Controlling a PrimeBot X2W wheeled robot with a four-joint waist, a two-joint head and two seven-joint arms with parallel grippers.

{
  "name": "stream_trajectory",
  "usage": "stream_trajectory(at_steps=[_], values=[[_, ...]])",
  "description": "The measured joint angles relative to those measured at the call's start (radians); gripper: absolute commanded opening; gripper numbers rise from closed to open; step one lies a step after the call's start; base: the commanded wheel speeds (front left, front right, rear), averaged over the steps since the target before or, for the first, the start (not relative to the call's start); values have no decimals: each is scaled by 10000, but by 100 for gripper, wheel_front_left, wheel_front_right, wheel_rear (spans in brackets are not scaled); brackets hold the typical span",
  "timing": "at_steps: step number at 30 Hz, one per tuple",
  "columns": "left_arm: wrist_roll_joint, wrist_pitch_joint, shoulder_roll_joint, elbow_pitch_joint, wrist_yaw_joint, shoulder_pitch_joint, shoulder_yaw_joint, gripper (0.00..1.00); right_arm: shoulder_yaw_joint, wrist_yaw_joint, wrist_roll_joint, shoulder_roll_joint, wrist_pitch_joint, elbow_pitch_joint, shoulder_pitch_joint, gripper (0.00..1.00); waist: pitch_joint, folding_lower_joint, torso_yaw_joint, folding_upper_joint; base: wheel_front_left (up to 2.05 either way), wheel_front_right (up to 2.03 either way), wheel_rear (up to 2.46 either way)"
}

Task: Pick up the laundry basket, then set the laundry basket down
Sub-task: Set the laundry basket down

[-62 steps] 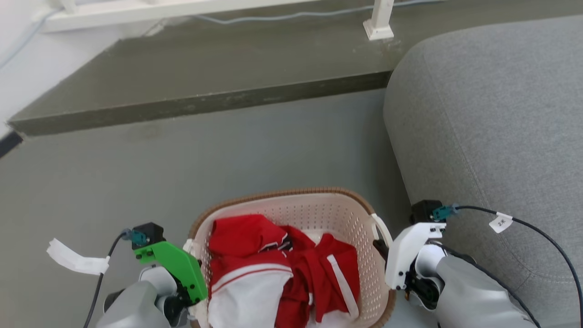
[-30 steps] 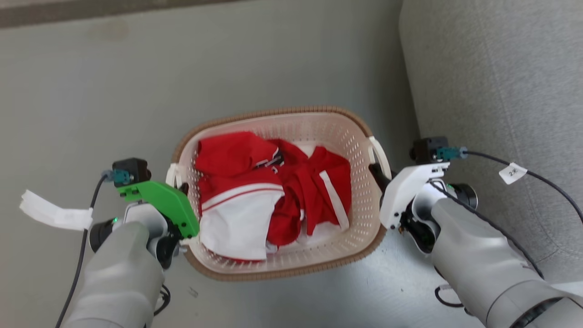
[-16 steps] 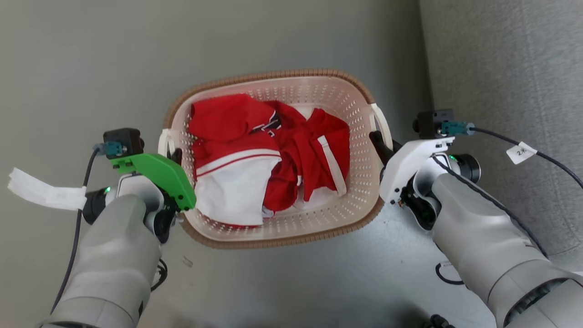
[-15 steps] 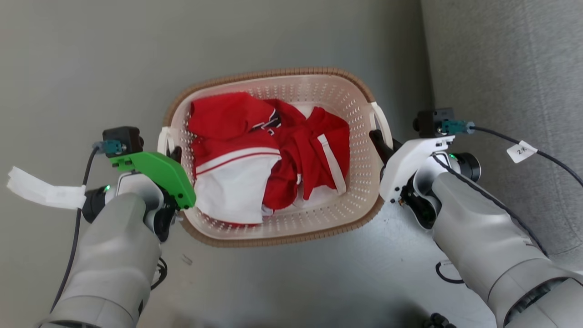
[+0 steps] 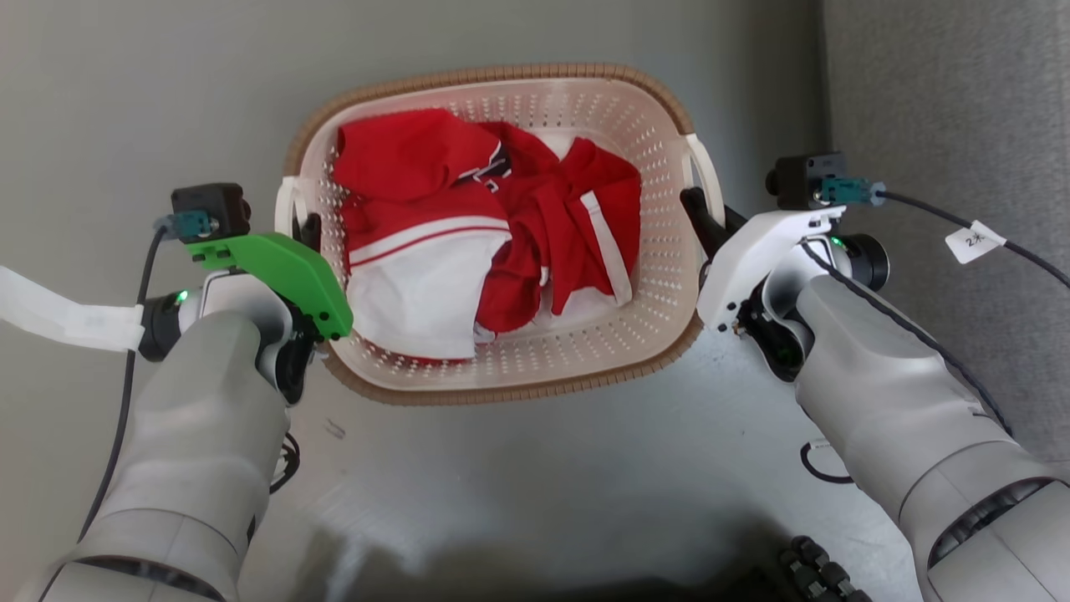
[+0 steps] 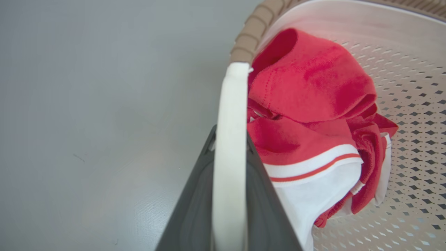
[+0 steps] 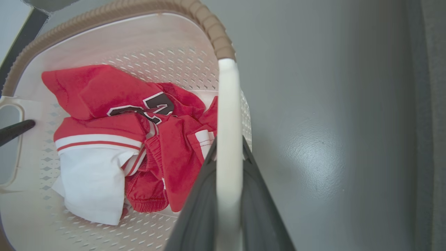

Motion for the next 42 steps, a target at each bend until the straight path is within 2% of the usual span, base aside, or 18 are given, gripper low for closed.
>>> stream_trajectory(at_steps=[27,42], values=[[105,-742,50,117,153,-872,-10,0,36,0,-79,-48,-397,-8,-902,0,1698,0,29,0,0,0,0],[140,-830,25,213,132,-1019,-61,0,-128,2,19,-21,-451,69,-1024,0,2067,-1,-11,0,0,0,0]])
